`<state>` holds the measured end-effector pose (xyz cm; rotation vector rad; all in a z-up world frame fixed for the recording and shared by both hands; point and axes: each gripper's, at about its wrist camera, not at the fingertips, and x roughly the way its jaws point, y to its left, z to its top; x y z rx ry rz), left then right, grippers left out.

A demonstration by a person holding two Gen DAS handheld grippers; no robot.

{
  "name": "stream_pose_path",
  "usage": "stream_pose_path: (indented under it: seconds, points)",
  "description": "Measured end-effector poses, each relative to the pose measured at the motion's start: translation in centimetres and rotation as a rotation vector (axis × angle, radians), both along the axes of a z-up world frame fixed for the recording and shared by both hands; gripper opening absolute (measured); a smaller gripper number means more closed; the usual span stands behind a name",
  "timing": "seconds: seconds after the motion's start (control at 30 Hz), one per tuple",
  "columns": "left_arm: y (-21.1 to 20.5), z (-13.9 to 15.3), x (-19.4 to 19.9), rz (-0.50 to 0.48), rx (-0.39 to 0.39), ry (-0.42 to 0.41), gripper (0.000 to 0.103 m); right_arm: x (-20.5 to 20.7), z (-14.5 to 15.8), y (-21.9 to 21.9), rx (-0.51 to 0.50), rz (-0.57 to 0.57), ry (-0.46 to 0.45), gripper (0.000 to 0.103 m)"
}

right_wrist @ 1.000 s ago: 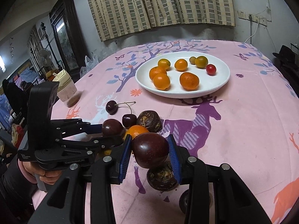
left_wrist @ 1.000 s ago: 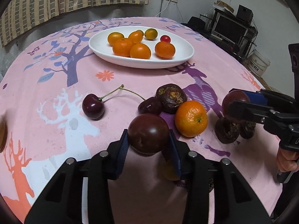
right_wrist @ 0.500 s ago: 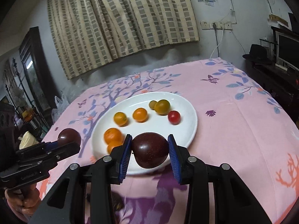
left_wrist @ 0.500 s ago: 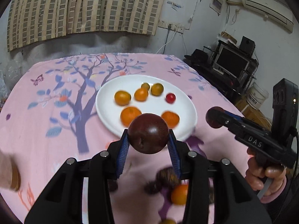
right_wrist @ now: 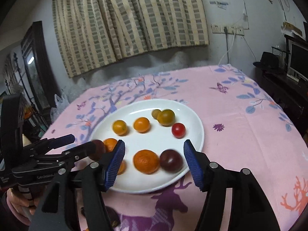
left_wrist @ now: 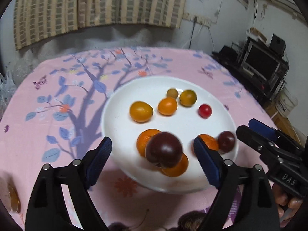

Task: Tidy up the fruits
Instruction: 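Carry both plums over the white plate and open both tools to release them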

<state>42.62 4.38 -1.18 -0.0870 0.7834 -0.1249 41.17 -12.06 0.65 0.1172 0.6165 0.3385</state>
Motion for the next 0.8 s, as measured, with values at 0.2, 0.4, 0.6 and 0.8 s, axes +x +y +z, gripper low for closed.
stream_pose_path:
  seconds: [0.2, 0.4, 0.6, 0.8]
  points:
    - [2.8, 2.0, -8.2, 0.045, -0.018, -0.061, 0.098, -4.7, -0.8, -0.5, -0.009, 0.115, 0.057, 0.073]
    - [4.7, -0.8, -15.4, 0.107, -0.03, -0.034, 0.098, -9.7, -3.9, 1.4, -0.197, 0.272, 0.134, 0.073]
    - [4.8, -1.8, -18.2, 0.14, 0.014, -0.036, 0.098, -12.5, -5.2, 2.2, -0.297, 0.347, 0.138, 0.073]
    - [4.7, -2.3, -18.6, 0.139, 0.03, -0.027, 0.098, -12.6, -6.4, 2.5, -0.332, 0.361, 0.171, 0.071]
